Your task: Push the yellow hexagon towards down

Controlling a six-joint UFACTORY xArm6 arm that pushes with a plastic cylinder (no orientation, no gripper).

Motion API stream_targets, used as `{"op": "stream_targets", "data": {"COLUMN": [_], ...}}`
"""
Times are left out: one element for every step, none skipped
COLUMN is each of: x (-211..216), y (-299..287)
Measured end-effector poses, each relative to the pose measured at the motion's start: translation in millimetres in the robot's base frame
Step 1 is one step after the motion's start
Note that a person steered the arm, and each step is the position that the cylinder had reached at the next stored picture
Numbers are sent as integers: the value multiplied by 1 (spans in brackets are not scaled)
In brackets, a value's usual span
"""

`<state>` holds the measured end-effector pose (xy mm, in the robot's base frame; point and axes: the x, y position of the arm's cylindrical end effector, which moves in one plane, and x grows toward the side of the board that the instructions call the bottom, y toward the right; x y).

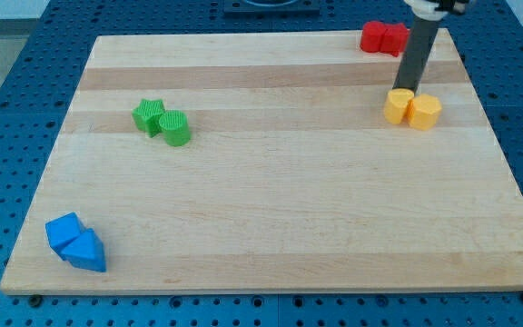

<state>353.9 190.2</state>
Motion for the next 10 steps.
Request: {"op": "stream_targets", "data": {"x": [16, -7, -11, 40, 94, 113, 102, 102, 100, 104], "y": [1, 1, 18, 15, -12, -21, -21, -11, -3, 0]}}
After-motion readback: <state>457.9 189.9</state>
